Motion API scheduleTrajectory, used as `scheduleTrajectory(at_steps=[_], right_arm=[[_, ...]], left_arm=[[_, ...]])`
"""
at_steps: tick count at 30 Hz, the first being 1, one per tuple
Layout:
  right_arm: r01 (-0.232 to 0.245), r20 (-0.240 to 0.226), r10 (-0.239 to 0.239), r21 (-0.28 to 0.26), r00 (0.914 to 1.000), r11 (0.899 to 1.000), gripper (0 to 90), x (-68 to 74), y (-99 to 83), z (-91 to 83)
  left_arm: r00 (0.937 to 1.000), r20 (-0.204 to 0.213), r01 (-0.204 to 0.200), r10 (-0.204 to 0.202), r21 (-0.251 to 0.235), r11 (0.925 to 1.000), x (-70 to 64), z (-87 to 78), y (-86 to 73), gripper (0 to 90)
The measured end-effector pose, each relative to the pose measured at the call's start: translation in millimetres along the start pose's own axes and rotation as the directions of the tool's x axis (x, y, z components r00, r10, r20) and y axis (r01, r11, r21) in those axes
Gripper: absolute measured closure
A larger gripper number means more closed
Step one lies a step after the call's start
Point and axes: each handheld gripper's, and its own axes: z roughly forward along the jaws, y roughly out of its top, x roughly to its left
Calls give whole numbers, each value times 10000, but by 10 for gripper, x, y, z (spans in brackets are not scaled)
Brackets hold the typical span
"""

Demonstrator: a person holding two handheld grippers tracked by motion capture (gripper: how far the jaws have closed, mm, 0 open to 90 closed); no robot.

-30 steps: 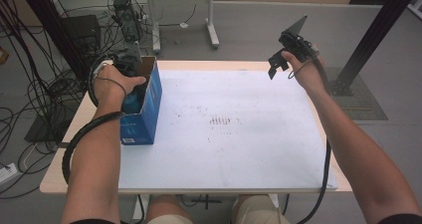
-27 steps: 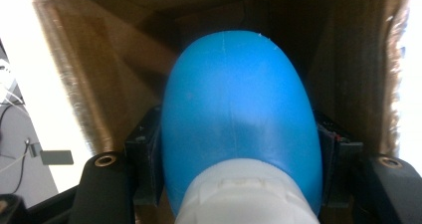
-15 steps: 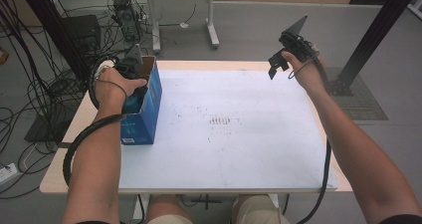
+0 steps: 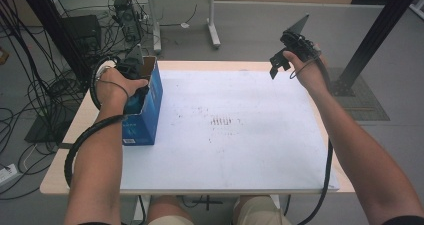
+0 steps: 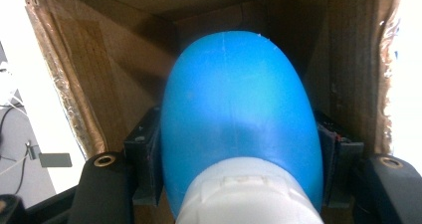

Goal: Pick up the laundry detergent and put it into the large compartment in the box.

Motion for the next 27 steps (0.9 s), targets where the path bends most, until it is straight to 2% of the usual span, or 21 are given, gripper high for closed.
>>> scheduleTrajectory(at_steps=[27], right_arm=[[31, -23, -31, -19, 10000, 10000, 74, 6, -20, -16]], left_arm=[[9999, 92, 119, -117, -140, 9998, 18, 3, -39, 361]])
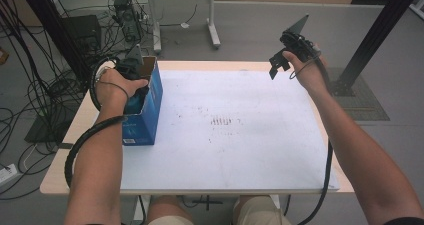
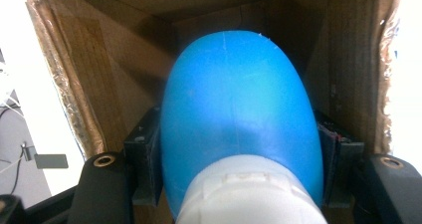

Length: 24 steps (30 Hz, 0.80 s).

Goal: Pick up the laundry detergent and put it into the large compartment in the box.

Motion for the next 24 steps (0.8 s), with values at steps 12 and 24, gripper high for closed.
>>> scheduleTrajectory(at_steps=[12, 24], right_arm=[[-4, -9, 4, -4, 10000, 10000, 74, -2, -2, -2], [1, -1, -1, -9, 10000, 10000, 74, 1, 0, 0]], left_arm=[[10000, 58, 58, -58, -10, 10000, 14, 4, -4, 360], [9999, 117, 103, -102, -51, 9999, 28, 11, -16, 359]])
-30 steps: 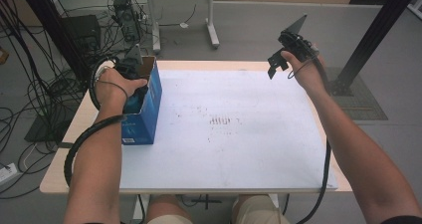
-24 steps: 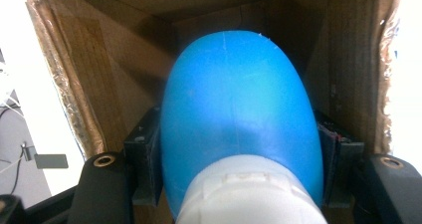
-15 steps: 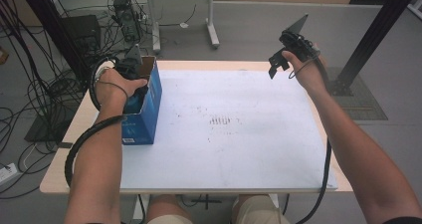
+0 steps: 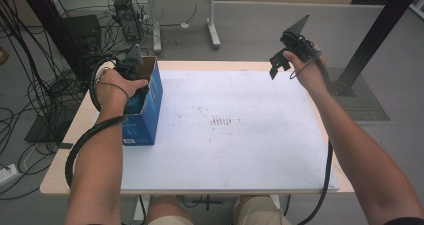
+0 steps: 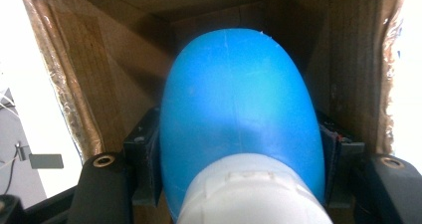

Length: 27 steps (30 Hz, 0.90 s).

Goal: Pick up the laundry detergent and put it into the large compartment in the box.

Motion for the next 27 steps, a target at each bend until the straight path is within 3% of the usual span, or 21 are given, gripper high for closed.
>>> scheduleTrajectory(at_steps=[27], right_arm=[[5, -20, -5, -50, 10000, 10000, 74, -1, -11, -7]], left_arm=[[10000, -79, -54, 54, 52, 10000, -15, -11, 6, 358]])
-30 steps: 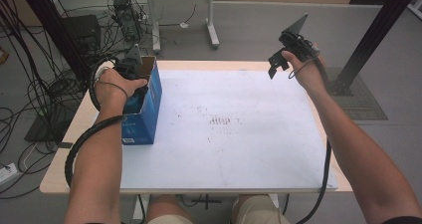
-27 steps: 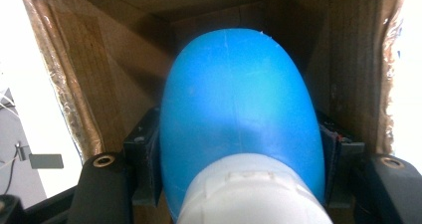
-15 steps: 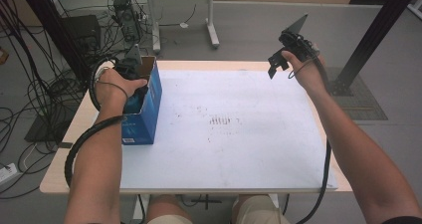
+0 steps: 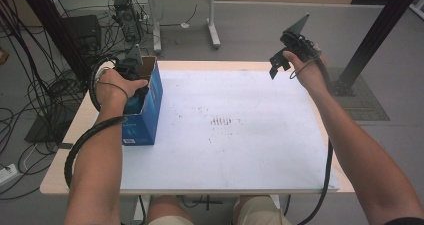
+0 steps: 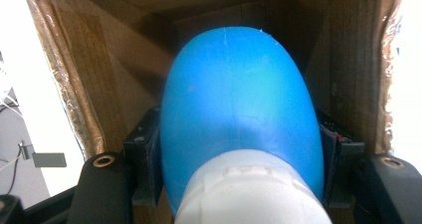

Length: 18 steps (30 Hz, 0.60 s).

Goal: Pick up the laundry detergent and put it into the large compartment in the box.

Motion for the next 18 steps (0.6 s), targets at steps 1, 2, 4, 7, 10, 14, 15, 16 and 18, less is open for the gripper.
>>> scheduleTrajectory(at_steps=[1, 2, 4, 7, 10, 14, 15, 16, 18], right_arm=[[4, 11, -4, 6, 10000, 10000, 74, 2, 0, -1], [2, 10, -2, 7, 10000, 10000, 74, 2, 0, -1], [7, 3, -7, 5, 10000, 10000, 74, 1, -2, -3], [-10, -12, 10, -17, 10000, 10000, 73, -5, -7, -7], [-3, -12, 3, -10, 10000, 10000, 74, -3, -8, -11], [-11, -21, 11, -10, 10000, 10000, 74, -7, -8, -13], [-22, -35, 22, -10, 10000, 10000, 74, -10, -8, -12], [-45, -39, 44, -7, 10000, 10000, 74, -12, -7, -12], [-36, -45, 36, -4, 10000, 10000, 74, -17, -6, -11]], left_arm=[[10000, -5, -7, 7, 11, 10000, -1, -1, 2, 358], [10000, -8, -9, 9, 9, 10000, -2, -2, 2, 358], [10000, -2, -8, 8, -6, 10000, -1, -2, -3, 358], [10000, -6, 3, -3, -28, 10000, 0, -2, -8, 358], [10000, -5, -7, 7, -20, 10000, 0, -3, -6, 358], [10000, -6, 5, -5, -35, 10000, 0, -6, -11, 358], [10000, -22, 8, -8, -31, 10000, 0, -9, -11, 358], [10000, -12, 24, -24, -47, 10000, 3, -9, -14, 358], [10000, -21, 24, -24, -49, 10000, 4, -10, -16, 358]])
